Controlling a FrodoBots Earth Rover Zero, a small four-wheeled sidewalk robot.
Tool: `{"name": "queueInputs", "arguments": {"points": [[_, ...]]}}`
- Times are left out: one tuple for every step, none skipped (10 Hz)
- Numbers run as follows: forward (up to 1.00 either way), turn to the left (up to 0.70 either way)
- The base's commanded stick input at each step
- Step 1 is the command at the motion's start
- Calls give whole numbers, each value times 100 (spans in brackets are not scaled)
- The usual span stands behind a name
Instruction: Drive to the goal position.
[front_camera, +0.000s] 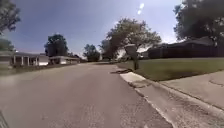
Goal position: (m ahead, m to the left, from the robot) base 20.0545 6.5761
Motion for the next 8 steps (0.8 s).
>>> {"name": "queueInputs", "arguments": {"points": [[70, 0], [70, 0], [70, 0], [70, 0], [70, 0], [70, 0], [70, 0], [70, 0]]}}
